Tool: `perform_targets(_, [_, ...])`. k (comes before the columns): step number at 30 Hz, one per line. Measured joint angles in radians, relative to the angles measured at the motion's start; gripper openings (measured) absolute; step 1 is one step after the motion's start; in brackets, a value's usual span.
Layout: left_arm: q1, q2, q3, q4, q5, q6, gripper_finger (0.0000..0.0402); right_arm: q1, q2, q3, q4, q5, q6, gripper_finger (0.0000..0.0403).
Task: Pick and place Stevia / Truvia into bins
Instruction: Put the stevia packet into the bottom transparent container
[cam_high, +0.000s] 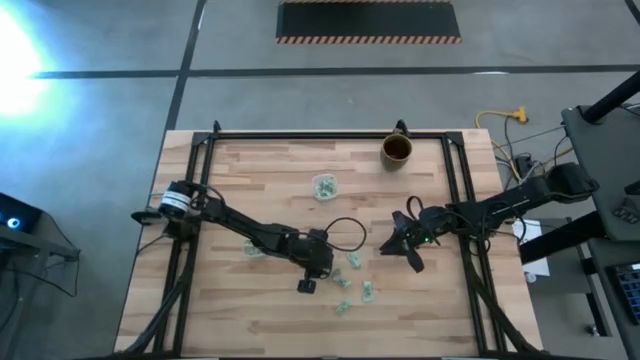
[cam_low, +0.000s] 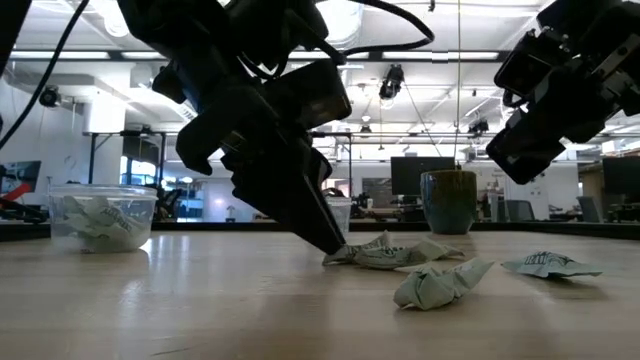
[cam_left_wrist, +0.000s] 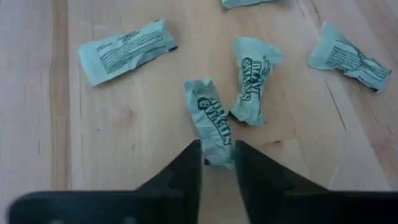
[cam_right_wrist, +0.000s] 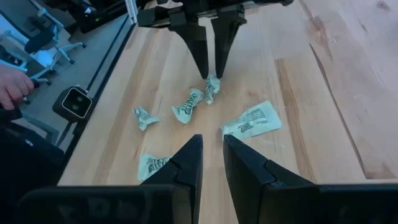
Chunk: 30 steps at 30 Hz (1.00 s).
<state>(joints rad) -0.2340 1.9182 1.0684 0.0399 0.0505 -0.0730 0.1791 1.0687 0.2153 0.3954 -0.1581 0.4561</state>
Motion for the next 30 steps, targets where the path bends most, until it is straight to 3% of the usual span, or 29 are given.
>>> perform_targets(6, [0.000,0.000,-0.001,-0.005,0.000,-0.028,0.0007,0.000,0.006,-0.001,-0.003,0.016,0.000,0.0057])
perform_targets(15, [0.002,-0.013,-0.001,-0.020,-0.021,-0.114,0.0001,0.000,0.011,0.003,-0.001,0.030,-0.002,0.0057])
perform_targets(22, [0.003,-0.116,0.018,-0.050,-0.093,-0.128,0.0000,0.000,0.011,0.003,-0.002,0.030,-0.002,0.0057])
perform_targets(30, [-0.008,-0.315,0.014,-0.408,-0.223,-0.218,0.0000,0.000,0.012,0.004,0.000,0.030,-0.002,0.0057])
